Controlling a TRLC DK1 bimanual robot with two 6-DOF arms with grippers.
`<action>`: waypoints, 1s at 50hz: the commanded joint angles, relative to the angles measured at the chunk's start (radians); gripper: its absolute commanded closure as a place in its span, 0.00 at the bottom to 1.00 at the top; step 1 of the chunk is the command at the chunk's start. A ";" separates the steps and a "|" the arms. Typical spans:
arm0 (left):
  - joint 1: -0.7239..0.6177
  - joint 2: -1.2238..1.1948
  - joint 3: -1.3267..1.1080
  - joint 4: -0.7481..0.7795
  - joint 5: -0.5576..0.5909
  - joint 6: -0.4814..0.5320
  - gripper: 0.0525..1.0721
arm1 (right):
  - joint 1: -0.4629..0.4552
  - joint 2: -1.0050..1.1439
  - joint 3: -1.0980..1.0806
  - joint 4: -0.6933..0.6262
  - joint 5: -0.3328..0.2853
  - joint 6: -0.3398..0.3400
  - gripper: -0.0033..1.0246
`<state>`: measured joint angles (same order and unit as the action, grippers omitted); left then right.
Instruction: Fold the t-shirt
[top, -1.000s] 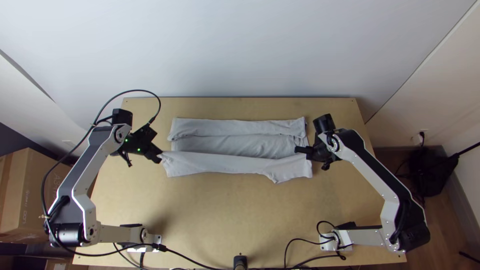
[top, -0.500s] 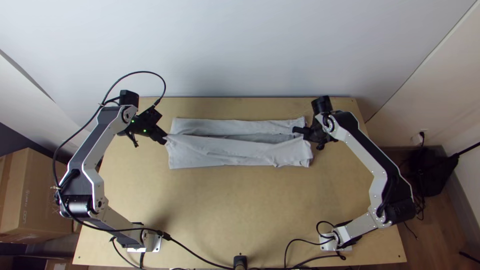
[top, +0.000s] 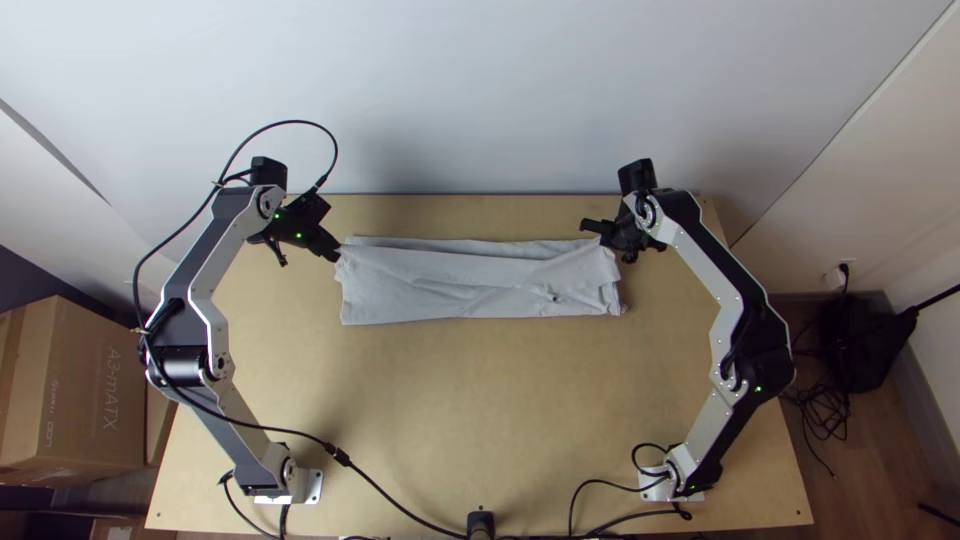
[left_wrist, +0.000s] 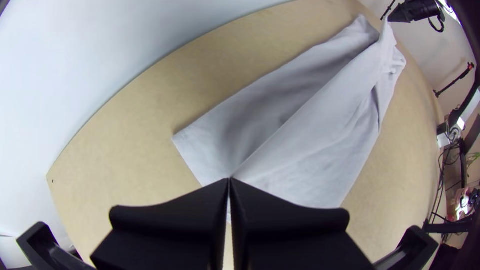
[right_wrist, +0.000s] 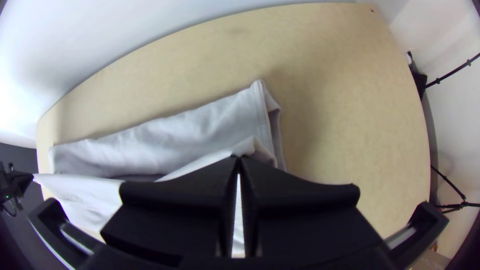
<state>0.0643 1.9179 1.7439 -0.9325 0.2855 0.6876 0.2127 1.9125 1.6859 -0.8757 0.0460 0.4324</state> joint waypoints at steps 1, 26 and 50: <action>-0.001 0.061 0.068 -0.008 0.006 -0.008 0.97 | -0.013 0.071 0.072 0.000 0.015 -0.014 0.97; 0.005 0.293 0.189 0.027 0.006 -0.088 0.97 | -0.052 0.382 0.271 0.000 0.017 -0.011 0.97; 0.026 0.257 0.158 0.118 0.030 -0.212 0.04 | -0.038 0.364 0.271 -0.008 0.071 -0.018 0.45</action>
<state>0.0700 2.2189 1.9148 -0.8188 0.2859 0.5076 0.1772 2.3074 1.9839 -0.8803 0.0975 0.4286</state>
